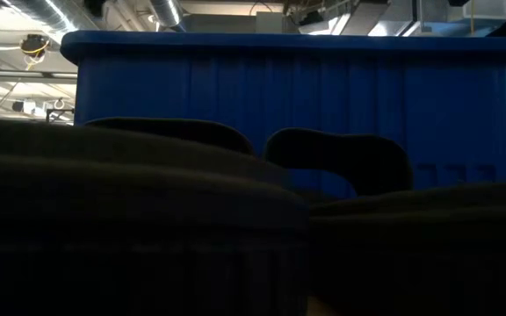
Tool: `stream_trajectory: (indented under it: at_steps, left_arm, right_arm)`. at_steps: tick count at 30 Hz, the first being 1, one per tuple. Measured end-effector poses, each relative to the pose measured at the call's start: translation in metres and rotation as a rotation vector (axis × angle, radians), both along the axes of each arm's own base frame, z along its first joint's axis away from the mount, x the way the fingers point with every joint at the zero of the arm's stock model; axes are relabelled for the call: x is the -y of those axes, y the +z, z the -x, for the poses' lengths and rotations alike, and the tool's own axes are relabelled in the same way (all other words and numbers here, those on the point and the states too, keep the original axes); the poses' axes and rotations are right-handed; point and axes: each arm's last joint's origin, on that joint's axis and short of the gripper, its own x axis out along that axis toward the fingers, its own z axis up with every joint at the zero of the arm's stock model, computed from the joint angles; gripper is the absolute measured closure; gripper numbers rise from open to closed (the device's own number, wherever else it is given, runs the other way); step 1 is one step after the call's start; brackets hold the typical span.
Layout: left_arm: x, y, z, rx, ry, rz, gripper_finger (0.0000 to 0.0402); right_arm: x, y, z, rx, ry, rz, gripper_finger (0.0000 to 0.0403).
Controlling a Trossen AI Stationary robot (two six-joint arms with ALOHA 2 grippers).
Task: Pick and place slides into bin
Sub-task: Put the black slipper into the blue bin
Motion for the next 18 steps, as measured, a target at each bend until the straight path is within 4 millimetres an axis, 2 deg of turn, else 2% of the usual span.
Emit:
stream_trajectory:
  at_steps: [4, 6, 11, 18]
  left_arm:
    - [0.016, 0.027, -0.027, -0.065, -0.086, 0.004, 0.0319]
    - [0.028, 0.035, -0.042, -0.153, -0.136, 0.004, 0.0319]
    - [0.067, 0.036, -0.071, -0.488, -0.224, 0.025, 0.0319]
    - [0.13, 0.029, -0.086, -0.855, -0.24, 0.162, 0.0319]
  right_arm:
    - [0.004, -0.005, 0.012, 0.005, 0.032, 0.026, 0.0118]
    - [0.007, -0.008, 0.018, -0.021, 0.043, 0.045, 0.0118]
    - [0.013, -0.011, 0.028, -0.069, 0.052, 0.031, 0.0118]
    - [0.02, -0.008, 0.036, -0.046, 0.056, 0.052, 0.0118]
